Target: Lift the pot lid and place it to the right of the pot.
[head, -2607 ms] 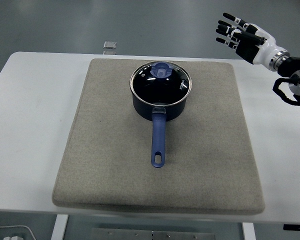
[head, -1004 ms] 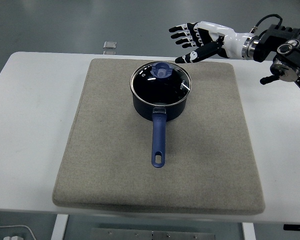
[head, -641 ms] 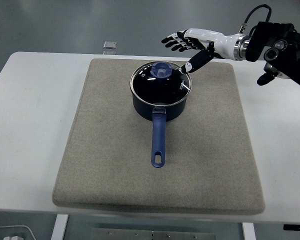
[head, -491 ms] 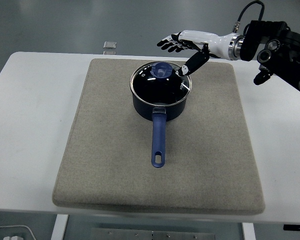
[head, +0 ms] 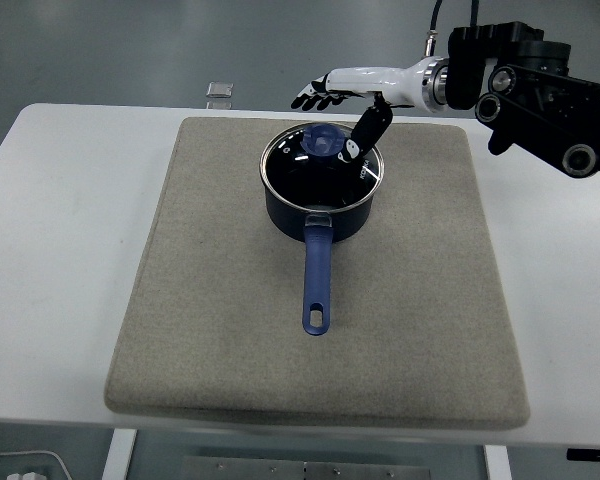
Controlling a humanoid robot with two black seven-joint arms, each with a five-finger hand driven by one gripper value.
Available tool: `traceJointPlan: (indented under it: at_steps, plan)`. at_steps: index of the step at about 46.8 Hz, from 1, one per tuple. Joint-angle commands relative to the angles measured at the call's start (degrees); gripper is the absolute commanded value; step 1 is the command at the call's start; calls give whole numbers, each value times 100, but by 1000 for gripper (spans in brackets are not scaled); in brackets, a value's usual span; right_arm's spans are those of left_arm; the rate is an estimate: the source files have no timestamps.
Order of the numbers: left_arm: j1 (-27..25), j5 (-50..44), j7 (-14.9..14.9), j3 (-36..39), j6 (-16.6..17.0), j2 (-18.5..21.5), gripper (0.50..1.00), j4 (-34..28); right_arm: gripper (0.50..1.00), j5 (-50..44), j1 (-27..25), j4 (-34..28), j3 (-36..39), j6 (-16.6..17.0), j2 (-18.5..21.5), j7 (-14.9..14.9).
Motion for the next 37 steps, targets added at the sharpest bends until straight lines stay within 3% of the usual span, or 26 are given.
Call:
traceJointPlan:
  at_steps: [1,37]
  plan:
    - [1,0,0,0,0,0,1000,3,919,-239,-1,-2,-25,-29,68,0]
    - [1,0,0,0,0,0,1000,-6,856,-767,25,-81,-201,-328,164,-18]
